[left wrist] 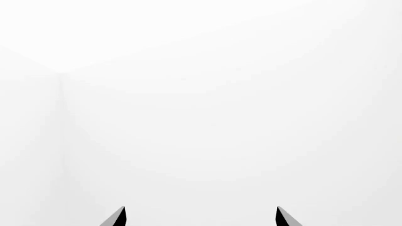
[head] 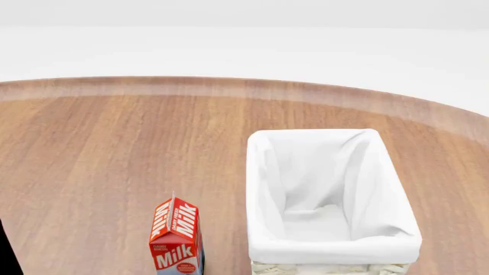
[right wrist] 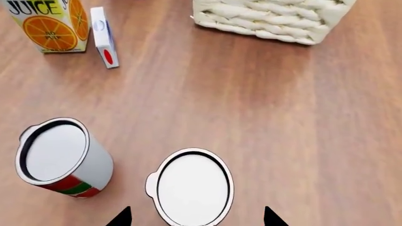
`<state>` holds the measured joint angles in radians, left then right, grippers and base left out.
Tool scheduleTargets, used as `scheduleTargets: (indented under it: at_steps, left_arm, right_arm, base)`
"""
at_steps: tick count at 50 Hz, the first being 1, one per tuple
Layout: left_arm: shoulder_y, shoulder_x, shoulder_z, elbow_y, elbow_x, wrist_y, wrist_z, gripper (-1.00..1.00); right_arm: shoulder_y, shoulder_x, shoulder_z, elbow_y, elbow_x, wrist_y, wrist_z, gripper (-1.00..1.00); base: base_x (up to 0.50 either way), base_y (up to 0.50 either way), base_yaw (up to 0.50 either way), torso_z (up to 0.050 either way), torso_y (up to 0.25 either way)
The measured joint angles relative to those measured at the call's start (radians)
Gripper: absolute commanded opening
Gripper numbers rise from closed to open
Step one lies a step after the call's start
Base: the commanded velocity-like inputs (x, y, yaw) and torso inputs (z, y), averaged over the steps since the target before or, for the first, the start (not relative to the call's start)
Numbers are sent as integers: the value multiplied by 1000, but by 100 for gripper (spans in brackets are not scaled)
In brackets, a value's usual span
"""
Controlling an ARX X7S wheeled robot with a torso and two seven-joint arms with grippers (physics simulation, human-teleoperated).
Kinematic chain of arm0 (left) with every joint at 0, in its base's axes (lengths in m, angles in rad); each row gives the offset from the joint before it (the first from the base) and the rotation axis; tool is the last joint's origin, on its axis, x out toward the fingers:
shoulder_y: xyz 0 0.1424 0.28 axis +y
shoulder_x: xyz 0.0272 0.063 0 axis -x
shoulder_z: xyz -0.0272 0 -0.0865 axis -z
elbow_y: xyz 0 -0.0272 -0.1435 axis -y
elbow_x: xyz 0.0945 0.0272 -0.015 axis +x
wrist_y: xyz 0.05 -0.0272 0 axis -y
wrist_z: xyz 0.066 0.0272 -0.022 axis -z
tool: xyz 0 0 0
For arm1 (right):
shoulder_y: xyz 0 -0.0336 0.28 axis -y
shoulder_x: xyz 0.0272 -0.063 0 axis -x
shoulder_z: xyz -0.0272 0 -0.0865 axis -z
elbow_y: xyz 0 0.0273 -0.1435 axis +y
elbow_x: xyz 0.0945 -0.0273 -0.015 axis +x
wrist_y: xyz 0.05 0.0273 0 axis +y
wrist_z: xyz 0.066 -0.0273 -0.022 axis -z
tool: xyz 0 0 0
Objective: Pick up the alphabet soup and the tomato sauce, and put them in the basket.
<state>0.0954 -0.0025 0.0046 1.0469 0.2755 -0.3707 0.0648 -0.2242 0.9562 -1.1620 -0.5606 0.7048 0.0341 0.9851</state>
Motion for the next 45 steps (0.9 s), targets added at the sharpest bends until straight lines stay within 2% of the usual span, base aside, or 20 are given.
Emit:
scheduleTargets:
  at_steps: [45]
  left_arm:
    - [5, -2, 0, 0, -2, 1, -2, 100]
  right_arm:
    - [54, -84, 9, 150, 43, 2, -97, 100]
  base:
    - [0, 0, 0, 0, 0]
